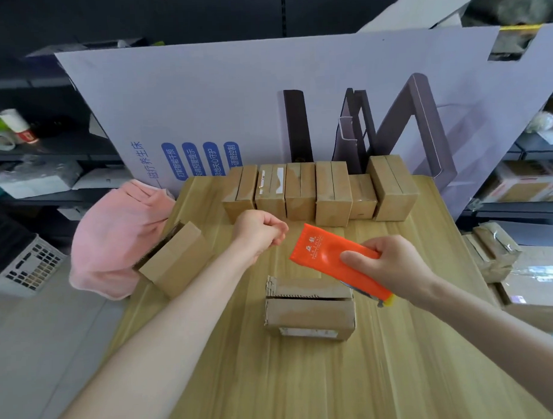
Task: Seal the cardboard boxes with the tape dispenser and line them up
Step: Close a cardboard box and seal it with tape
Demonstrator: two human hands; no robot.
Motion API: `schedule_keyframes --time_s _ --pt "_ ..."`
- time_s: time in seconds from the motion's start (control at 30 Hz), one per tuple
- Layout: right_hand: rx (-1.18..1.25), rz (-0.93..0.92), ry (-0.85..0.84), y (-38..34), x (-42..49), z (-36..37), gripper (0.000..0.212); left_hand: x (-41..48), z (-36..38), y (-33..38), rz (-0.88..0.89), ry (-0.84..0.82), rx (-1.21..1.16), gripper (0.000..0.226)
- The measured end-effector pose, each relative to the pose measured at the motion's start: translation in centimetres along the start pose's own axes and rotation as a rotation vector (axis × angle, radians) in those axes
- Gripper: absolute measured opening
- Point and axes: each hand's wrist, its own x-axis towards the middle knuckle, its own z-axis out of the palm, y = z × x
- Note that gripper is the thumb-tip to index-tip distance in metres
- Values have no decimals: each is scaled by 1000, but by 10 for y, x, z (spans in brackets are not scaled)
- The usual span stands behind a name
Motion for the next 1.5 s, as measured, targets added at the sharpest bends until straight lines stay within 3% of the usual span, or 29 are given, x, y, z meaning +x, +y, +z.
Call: schedule_keyframes --time_s 0.17,0.47,0.83,1.03,1.23,1.37,1.43,1.5 --pt "-92 149 -22 33 -5 -26 26 11 -47 -66 -156 177 4 14" --pt "-669 231 -155 54 23 -19 36 -14 -13 -144 -326 127 -119 12" --pt "-946 226 -182 65 59 10 40 -5 14 -178 -404 157 -142 15" --pt "-1037 224 -181 70 71 24 42 -5 35 -192 -418 168 -80 18" --pt "-1060 228 -165 65 77 30 41 -5 59 -190 -341 101 207 26" --pt "-1048 240 -176 64 77 28 42 -5 59 -186 -384 64 375 39" --pt "-1034 239 -173 65 76 28 42 -6 56 -187 -445 115 416 49" --pt "-1028 239 -167 67 74 27 42 -11 58 -185 -387 224 317 46"
